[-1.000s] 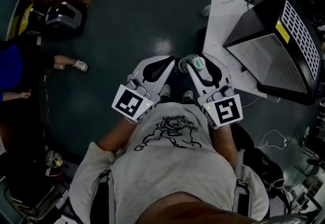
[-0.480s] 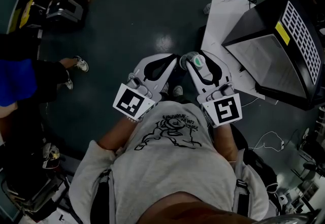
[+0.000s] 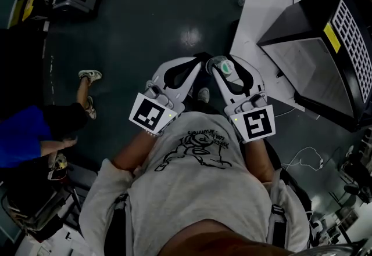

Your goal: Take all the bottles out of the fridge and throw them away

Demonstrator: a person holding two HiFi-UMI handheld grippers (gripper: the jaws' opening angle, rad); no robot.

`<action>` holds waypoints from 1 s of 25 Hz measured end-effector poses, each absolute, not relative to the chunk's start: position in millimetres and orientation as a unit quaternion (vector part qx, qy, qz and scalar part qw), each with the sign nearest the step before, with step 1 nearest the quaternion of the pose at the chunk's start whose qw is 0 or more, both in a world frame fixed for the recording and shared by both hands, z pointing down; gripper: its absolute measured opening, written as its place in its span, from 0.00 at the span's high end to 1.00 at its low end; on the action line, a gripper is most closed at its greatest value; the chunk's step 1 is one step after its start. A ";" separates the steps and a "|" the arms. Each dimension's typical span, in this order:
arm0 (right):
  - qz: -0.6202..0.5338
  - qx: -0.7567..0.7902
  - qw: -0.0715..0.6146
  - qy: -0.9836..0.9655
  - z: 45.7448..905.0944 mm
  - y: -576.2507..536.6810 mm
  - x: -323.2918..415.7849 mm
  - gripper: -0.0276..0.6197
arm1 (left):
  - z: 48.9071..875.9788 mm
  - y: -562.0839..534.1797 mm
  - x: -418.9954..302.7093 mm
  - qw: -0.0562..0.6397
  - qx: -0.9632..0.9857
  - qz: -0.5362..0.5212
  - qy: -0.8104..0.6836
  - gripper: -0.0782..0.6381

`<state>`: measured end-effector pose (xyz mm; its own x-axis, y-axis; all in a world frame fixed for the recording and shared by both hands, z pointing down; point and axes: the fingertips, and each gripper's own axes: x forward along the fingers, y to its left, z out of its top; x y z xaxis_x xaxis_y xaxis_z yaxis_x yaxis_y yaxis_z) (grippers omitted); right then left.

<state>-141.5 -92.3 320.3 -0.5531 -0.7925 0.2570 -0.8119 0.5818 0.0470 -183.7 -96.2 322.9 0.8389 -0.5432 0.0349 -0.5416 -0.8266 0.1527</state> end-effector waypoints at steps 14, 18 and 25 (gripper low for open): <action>0.073 0.449 0.143 -0.879 383.3 -87.1 -164.6 0.71 | 384.8 -90.7 -201.2 0.117 0.947 0.037 -0.298 0.88; 0.081 0.444 0.150 -0.880 408.0 -84.6 -172.0 0.71 | 406.9 -91.0 -208.1 0.131 0.942 0.049 -0.306 0.88; 0.096 0.450 0.154 -0.874 455.1 -79.3 -180.2 0.71 | 454.2 -87.5 -215.5 0.147 0.937 0.075 -0.307 0.88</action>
<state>-180.2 -79.3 455.1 -0.5475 -0.7570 0.3567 -0.8164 0.5767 -0.0293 -215.5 -87.5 454.2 0.8005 -0.5531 0.2308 -0.5973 -0.7682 0.2305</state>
